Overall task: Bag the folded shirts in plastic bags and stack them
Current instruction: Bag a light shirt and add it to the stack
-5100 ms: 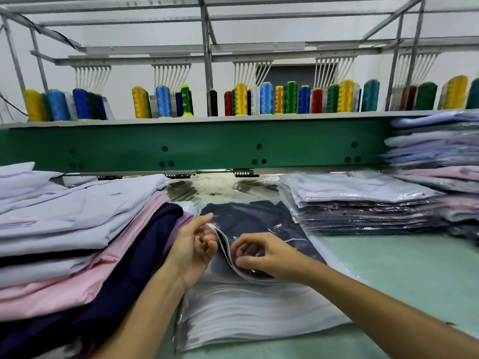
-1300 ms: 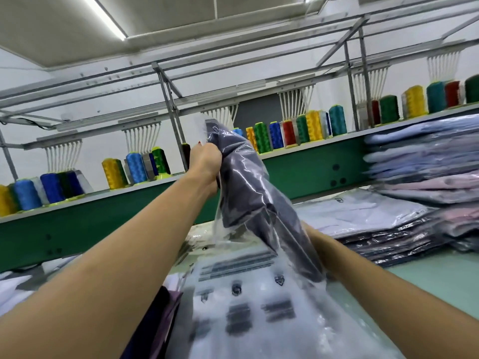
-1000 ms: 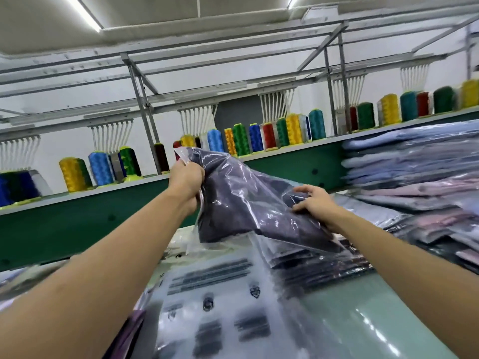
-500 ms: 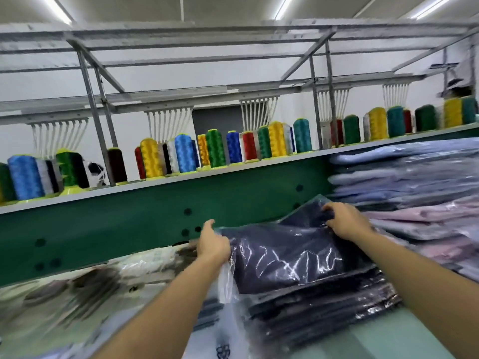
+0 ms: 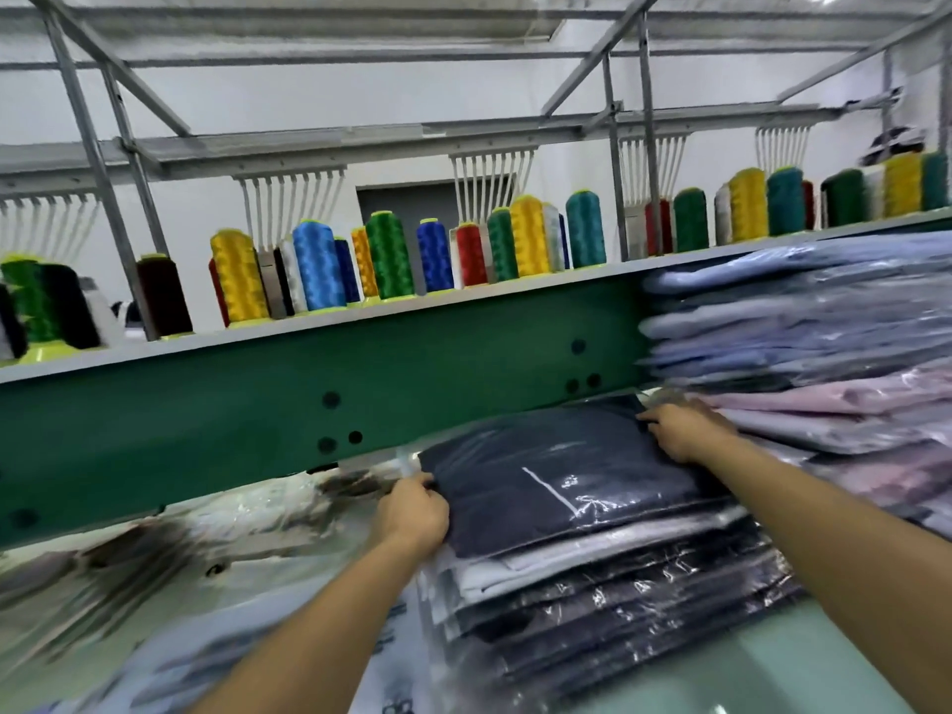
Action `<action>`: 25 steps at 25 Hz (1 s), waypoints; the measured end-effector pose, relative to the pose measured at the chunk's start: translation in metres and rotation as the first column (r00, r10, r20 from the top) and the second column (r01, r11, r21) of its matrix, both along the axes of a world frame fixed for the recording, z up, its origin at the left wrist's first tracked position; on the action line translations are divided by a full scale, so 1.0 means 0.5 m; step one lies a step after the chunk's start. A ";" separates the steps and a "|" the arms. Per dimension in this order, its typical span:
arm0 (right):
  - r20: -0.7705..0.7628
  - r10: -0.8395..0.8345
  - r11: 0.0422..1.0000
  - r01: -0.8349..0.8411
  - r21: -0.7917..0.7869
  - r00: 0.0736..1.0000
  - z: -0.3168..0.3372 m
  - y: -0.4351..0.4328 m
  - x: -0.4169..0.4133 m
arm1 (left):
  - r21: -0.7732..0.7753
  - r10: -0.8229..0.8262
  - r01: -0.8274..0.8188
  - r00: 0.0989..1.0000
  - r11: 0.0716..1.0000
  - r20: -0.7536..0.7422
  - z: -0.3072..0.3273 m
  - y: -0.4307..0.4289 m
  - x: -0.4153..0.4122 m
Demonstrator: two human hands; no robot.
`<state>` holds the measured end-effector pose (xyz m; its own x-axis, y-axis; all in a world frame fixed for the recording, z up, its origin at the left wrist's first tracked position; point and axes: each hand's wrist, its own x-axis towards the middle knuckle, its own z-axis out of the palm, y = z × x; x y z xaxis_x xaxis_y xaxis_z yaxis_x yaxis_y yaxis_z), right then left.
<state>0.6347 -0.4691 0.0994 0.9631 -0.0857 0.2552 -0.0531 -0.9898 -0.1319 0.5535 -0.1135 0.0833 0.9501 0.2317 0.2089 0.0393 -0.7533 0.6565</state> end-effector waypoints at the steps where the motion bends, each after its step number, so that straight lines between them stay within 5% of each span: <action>1: 0.001 -0.004 1.000 0.004 0.002 1.000 -0.004 -0.003 0.005 | -0.016 0.003 -0.003 1.000 1.000 0.006 0.001 0.000 -0.001; 12: 0.300 -0.051 0.989 0.089 -0.114 0.953 0.031 0.062 -0.061 | 0.093 0.053 -0.062 0.994 0.994 0.093 0.090 0.008 -0.077; 16: 0.432 0.092 0.984 -0.149 0.100 0.897 0.066 0.173 -0.157 | 0.077 -0.007 -0.009 0.978 0.997 0.208 0.138 0.005 -0.149; 19: 0.455 0.230 0.846 -0.408 0.345 0.860 0.070 0.281 -0.253 | 0.064 -0.024 0.008 0.967 0.998 0.255 0.153 0.007 -0.217; 25: 0.467 0.473 0.694 -0.642 0.326 0.748 0.041 0.483 -0.460 | 0.116 -0.011 -0.015 0.975 0.993 0.221 0.126 0.056 -0.388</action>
<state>0.4048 -0.2276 0.1199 0.7318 0.2570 0.6312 0.6183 -0.6399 -0.4563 0.3592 -0.0853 0.1463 0.8768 0.1957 0.4392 -0.0951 -0.8248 0.5573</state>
